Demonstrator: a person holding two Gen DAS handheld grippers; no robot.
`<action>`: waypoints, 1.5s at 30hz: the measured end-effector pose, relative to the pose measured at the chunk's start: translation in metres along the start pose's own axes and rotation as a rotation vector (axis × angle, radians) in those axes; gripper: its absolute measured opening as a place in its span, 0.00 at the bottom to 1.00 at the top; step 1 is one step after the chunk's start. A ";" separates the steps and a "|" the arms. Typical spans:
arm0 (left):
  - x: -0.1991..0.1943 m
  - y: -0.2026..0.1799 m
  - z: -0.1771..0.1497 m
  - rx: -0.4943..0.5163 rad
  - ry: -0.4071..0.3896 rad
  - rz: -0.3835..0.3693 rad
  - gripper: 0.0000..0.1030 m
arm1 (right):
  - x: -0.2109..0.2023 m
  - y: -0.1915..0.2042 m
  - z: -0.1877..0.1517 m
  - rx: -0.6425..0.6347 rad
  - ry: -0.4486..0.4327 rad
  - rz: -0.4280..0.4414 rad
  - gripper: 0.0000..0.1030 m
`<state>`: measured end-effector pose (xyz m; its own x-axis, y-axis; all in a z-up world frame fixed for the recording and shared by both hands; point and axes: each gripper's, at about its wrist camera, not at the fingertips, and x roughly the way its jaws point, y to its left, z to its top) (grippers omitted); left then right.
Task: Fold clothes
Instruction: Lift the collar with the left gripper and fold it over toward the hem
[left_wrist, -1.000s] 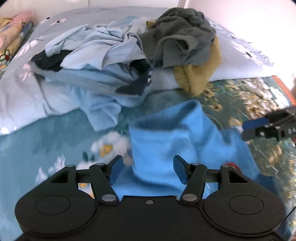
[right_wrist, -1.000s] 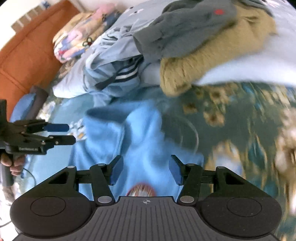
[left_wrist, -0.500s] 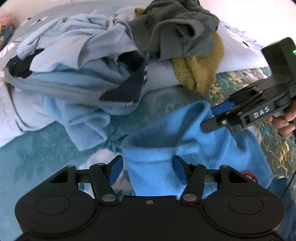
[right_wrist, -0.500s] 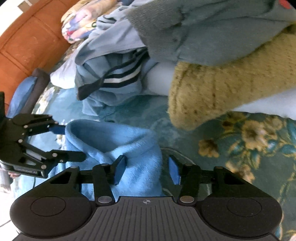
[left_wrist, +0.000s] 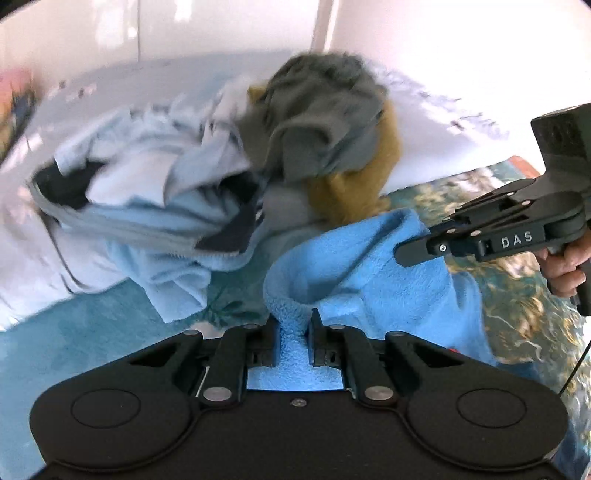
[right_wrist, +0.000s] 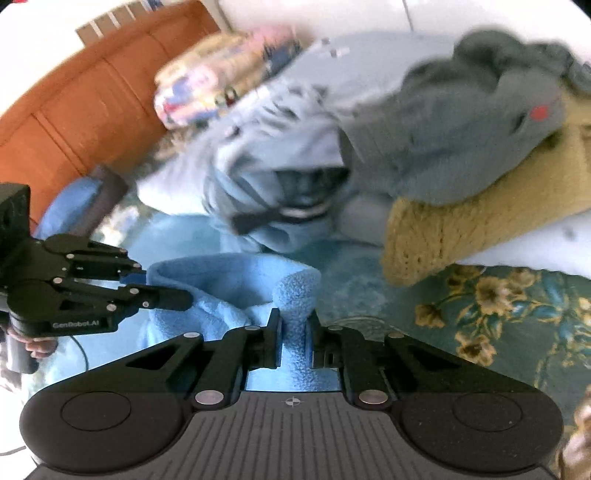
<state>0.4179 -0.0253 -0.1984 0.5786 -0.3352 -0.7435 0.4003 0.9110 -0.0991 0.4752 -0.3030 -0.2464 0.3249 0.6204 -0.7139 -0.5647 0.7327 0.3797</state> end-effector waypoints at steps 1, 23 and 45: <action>-0.014 -0.005 -0.003 0.020 -0.018 0.004 0.10 | -0.011 0.008 -0.004 0.001 -0.018 -0.004 0.09; -0.179 -0.163 -0.262 0.235 -0.007 -0.012 0.10 | -0.130 0.172 -0.263 0.169 0.041 -0.174 0.10; -0.180 -0.181 -0.281 0.068 0.052 0.061 0.44 | -0.137 0.203 -0.309 0.216 0.036 -0.241 0.36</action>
<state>0.0420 -0.0622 -0.2327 0.5666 -0.2651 -0.7802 0.4137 0.9104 -0.0089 0.0810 -0.3259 -0.2532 0.4007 0.4142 -0.8172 -0.2994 0.9022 0.3105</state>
